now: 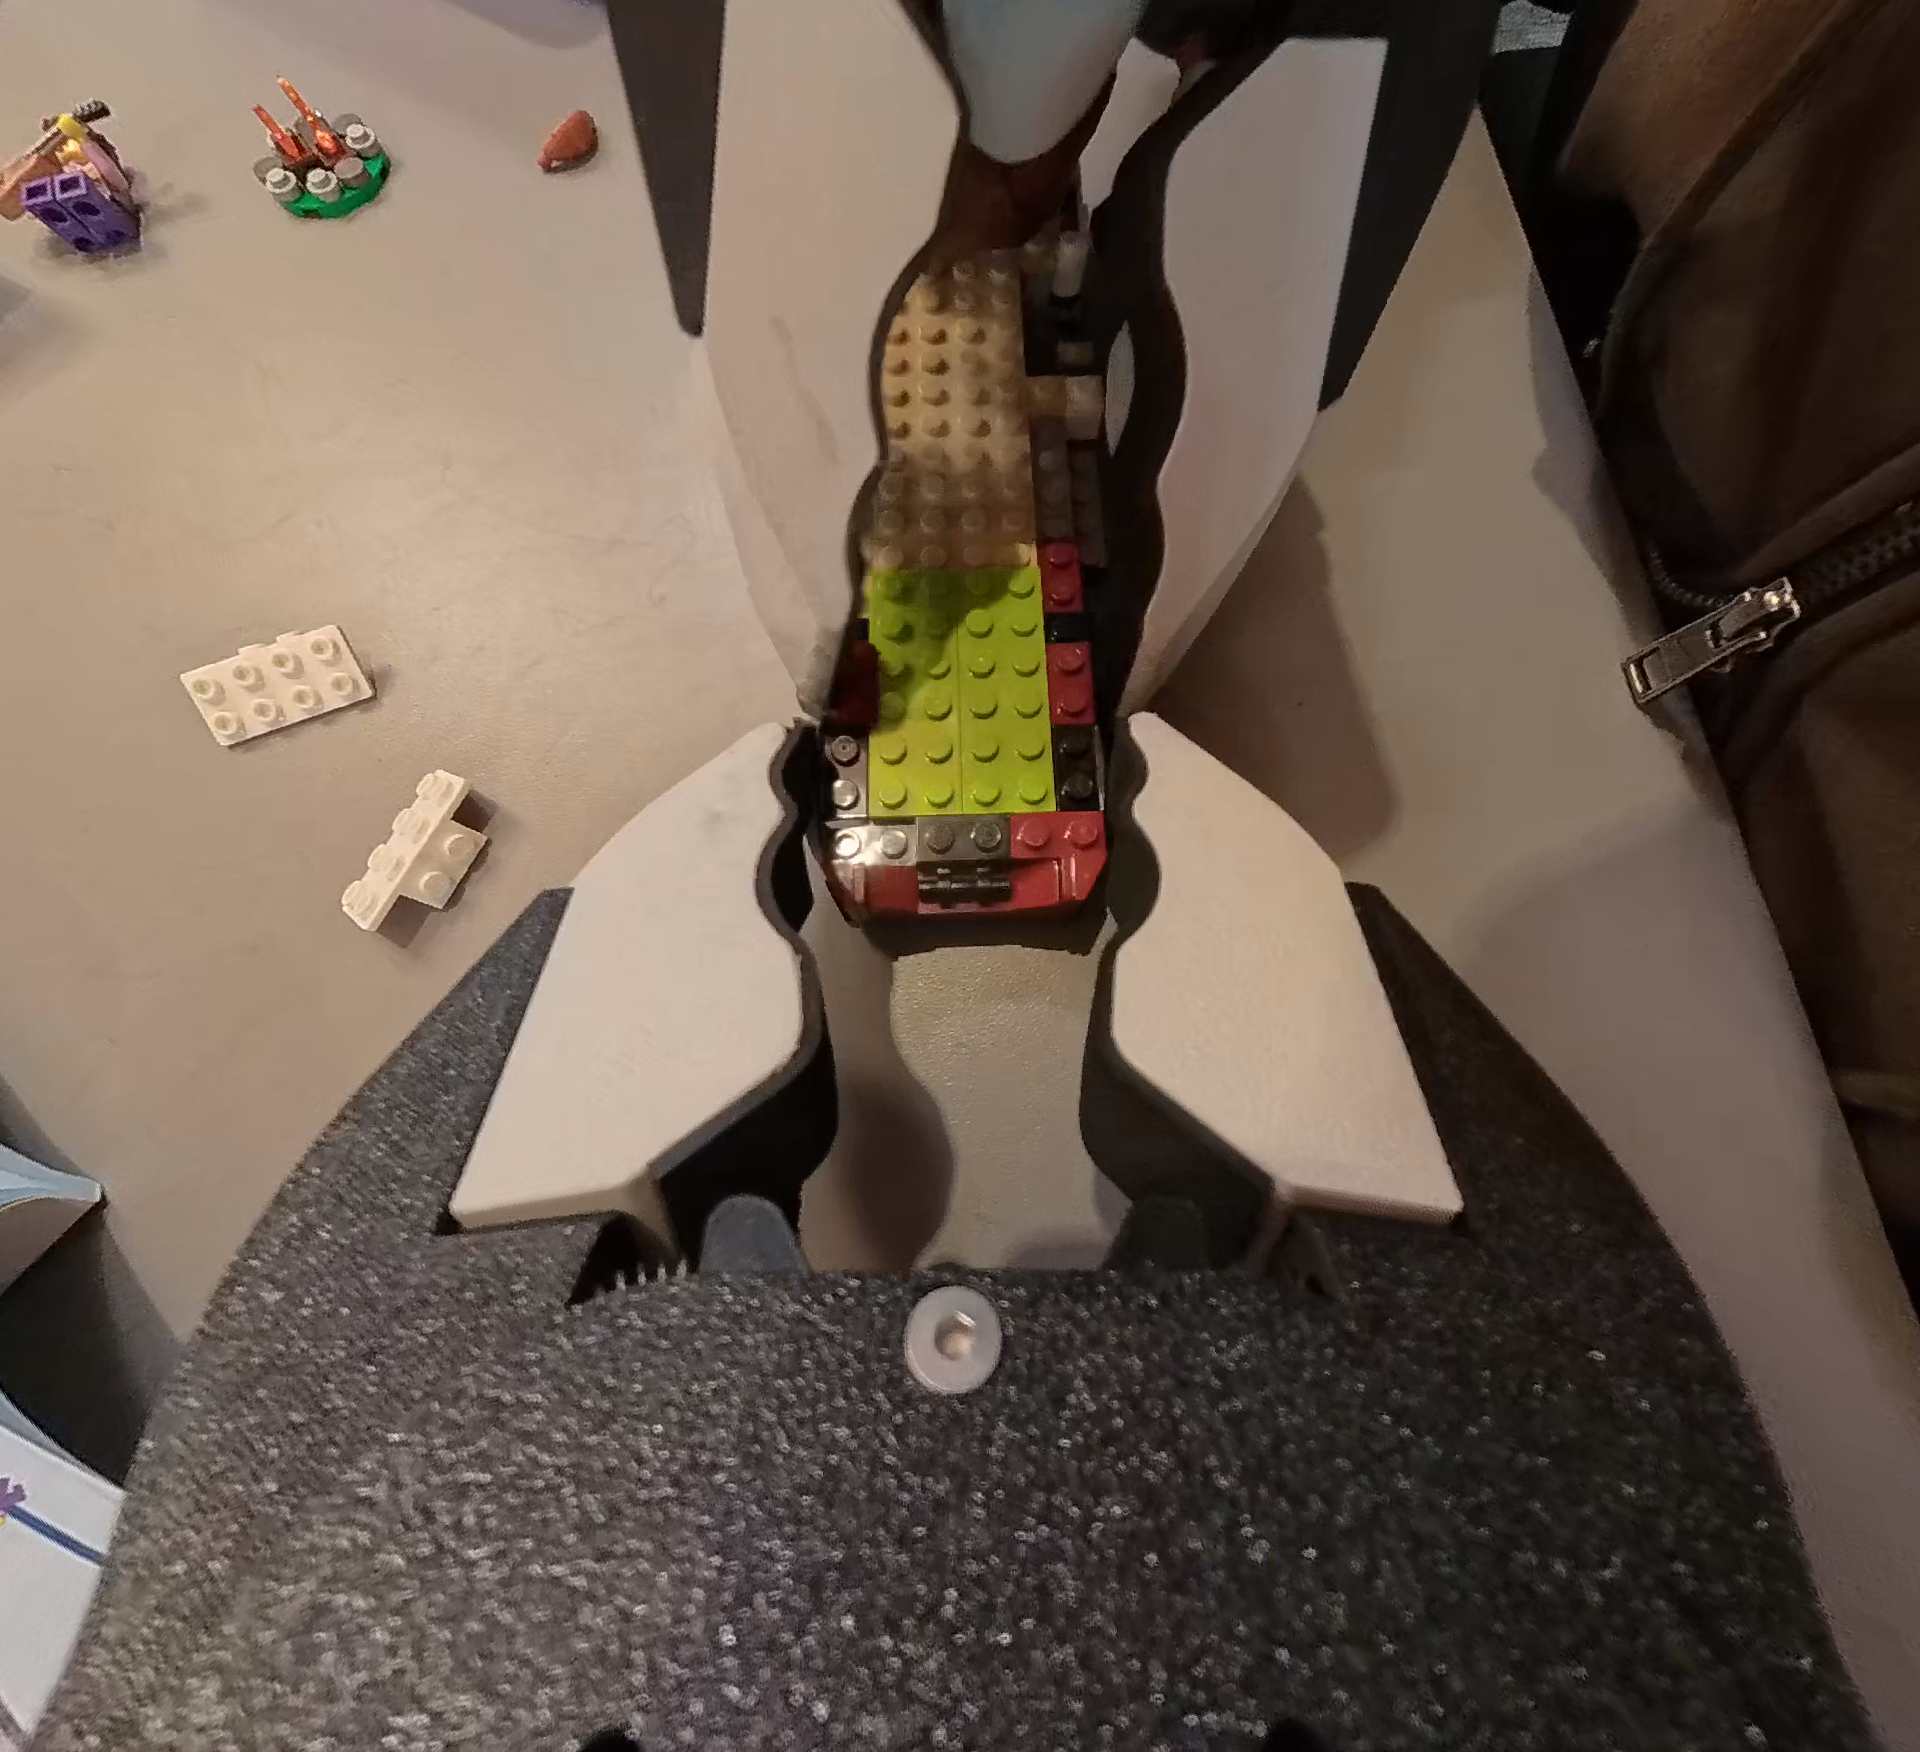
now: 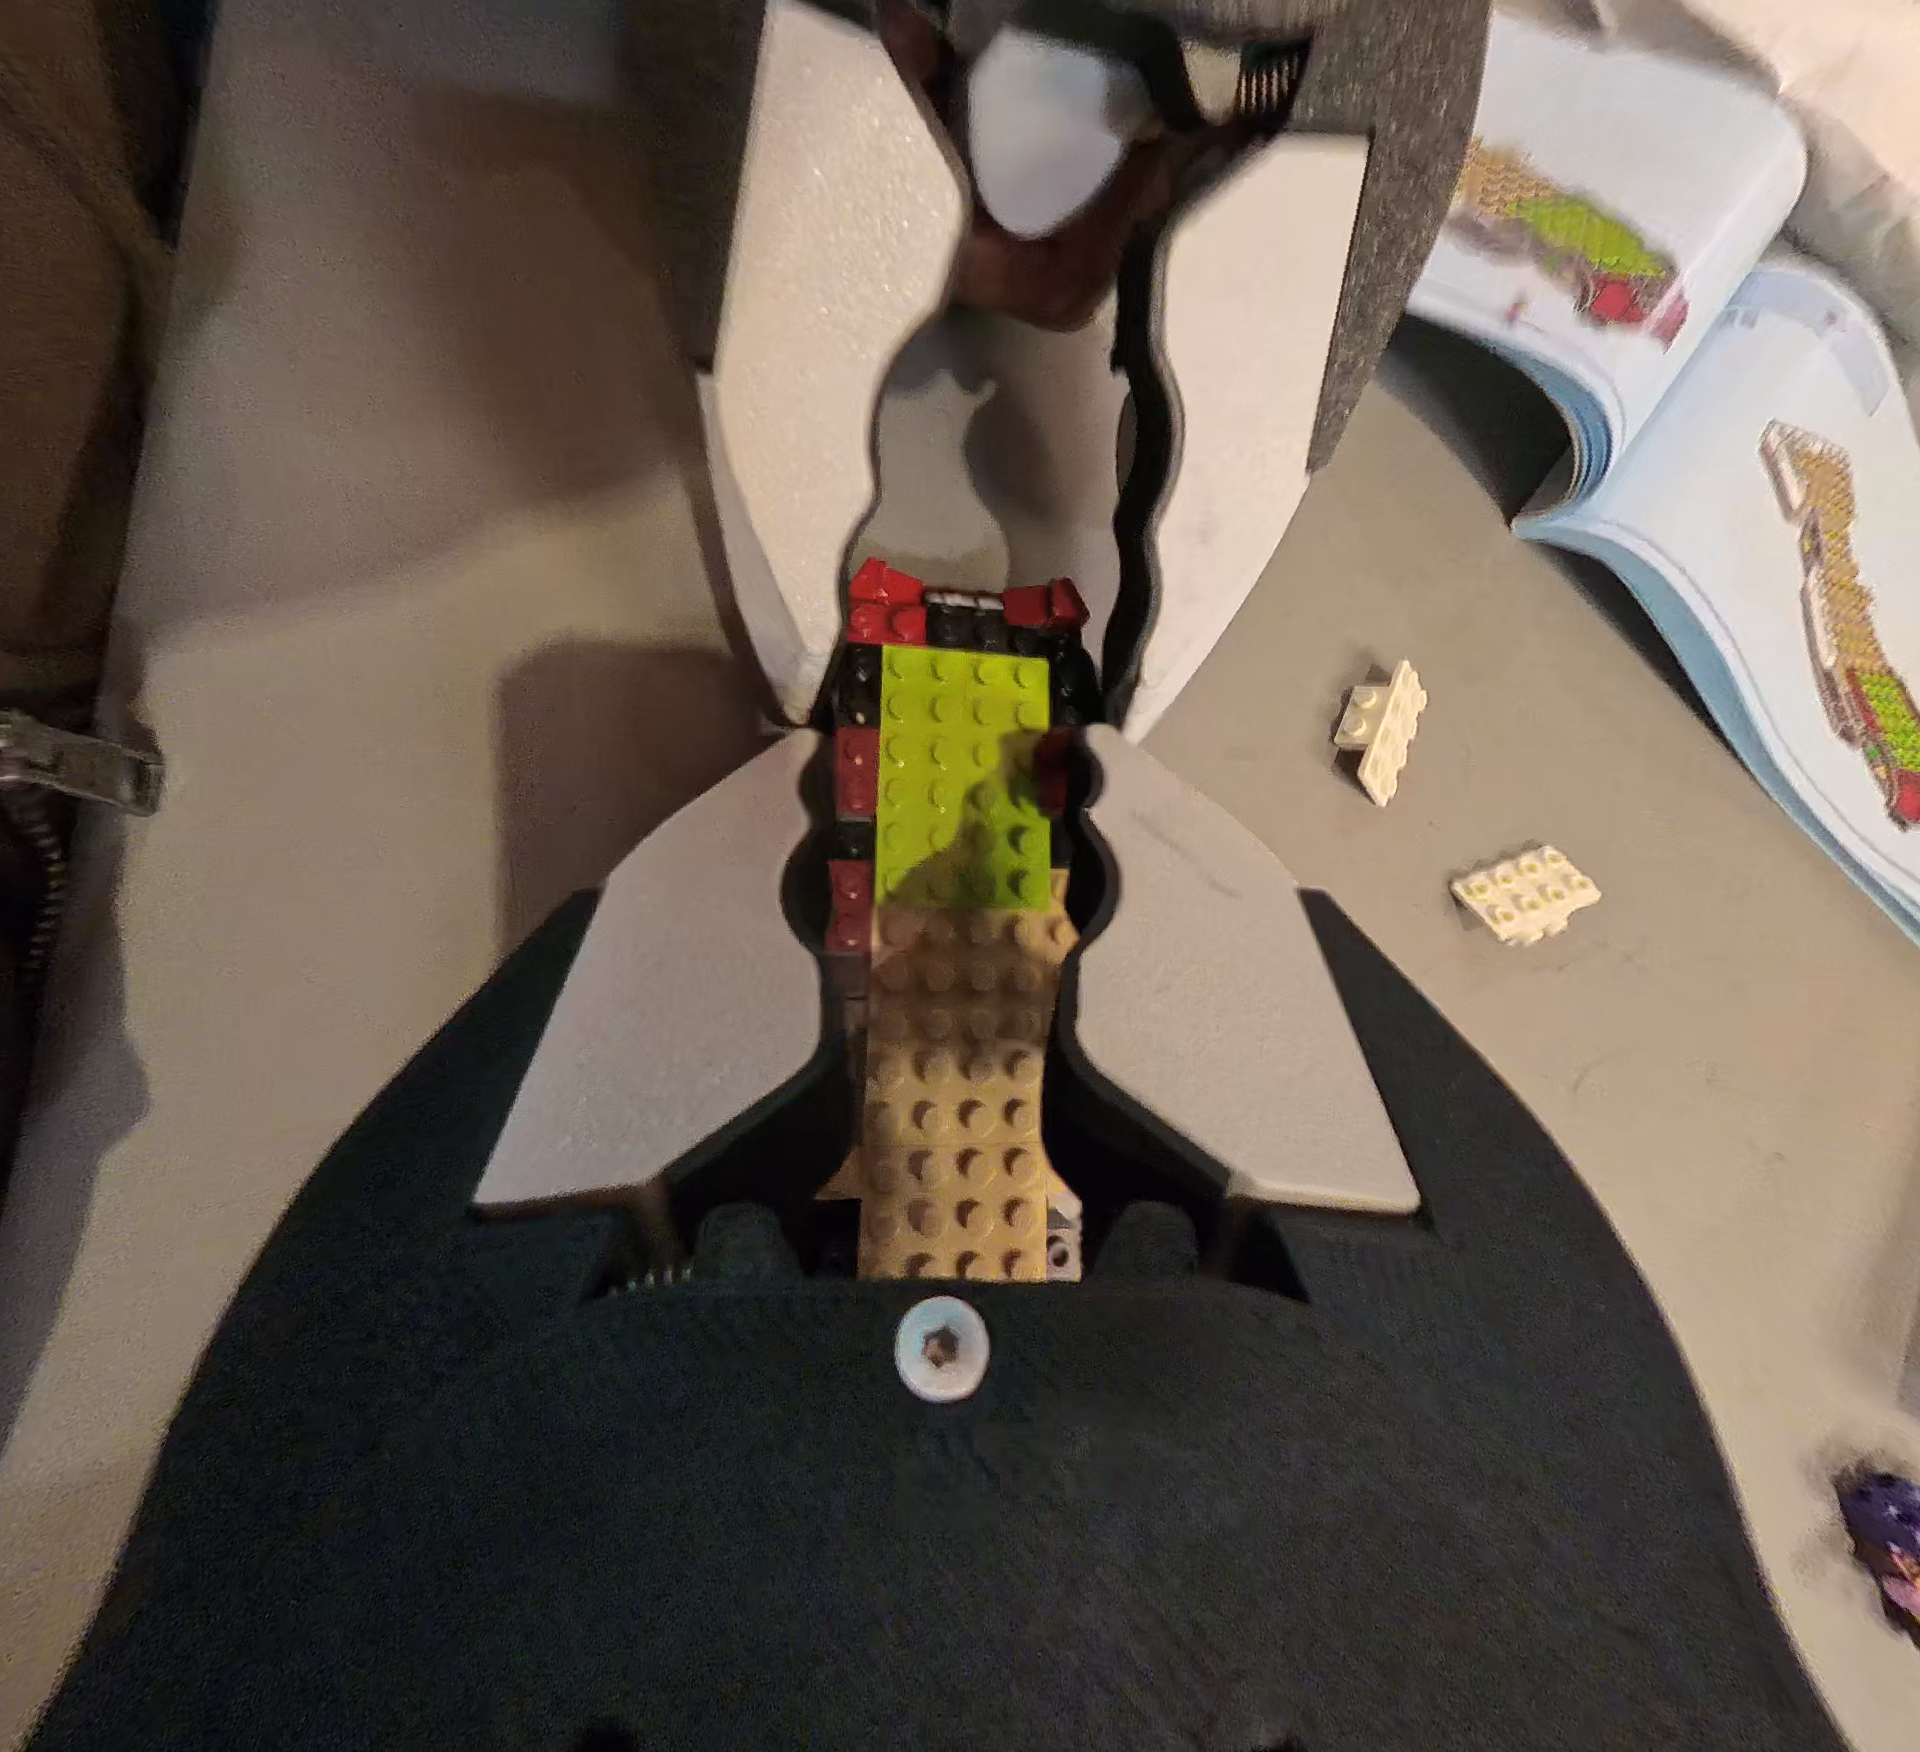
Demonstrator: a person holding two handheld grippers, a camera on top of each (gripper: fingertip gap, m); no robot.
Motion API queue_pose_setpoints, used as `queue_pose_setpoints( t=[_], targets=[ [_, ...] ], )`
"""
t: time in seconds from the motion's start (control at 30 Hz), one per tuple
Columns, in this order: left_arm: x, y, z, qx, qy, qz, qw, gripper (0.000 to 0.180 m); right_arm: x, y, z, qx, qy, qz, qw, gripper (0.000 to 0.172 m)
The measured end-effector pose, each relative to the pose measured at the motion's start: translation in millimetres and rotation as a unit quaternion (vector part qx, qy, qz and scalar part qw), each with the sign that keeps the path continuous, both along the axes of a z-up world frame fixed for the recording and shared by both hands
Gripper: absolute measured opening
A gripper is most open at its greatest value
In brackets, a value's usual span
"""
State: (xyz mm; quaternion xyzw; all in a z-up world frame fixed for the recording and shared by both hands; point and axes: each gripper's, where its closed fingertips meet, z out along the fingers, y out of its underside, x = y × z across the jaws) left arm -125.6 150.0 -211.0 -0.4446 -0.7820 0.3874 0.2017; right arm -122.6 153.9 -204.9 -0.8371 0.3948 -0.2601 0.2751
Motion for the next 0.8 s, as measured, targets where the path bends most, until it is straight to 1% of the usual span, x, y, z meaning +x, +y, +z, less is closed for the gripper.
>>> queue_pose_setpoints(
  t=[0.03,0.07,0.13,0.3,0.57,0.7,0.8],
  targets=[
    [0.4,-0.1,0.1,0.003,0.001,0.001,1.0,0.055,-3.0,5.2,2.4,0.013,-0.001,0.018,1.0,0.015],
    [0.7,-0.8,0.4,0.0,0.002,0.003,1.0,0.055,0.9,-0.9,4.2,0.006,-0.015,-0.005,1.0,0.0],
    [-0.1,-0.1,0.1,-0.004,-0.001,0.0,1.0,0.055,2.3,-7.1,3.6,0.0,-0.016,-0.02,1.0,0.0],
    [-0.1,0.1,0.1,-0.002,0.0,-0.001,1.0,0.055,1.4,-6.6,4.3,0.009,-0.014,-0.017,1.0,0.001],
    [1.0,0.1,1.3,-0.004,0.001,0.002,1.0,0.055,2.7,-7.0,15.0,0.07,-0.025,-0.021,0.997,0.008],
    [4.4,-2.5,3.6,-0.005,0.009,0.02,1.0,0.054,3.1,-7.6,16.0,0.082,-0.022,-0.024,0.996,0.01],
    [12.1,-3.8,9.6,0.008,0.032,0.041,0.999,0.053,3.2,-8.5,13.9,0.078,-0.018,-0.026,0.996,0.011]
  ],
)
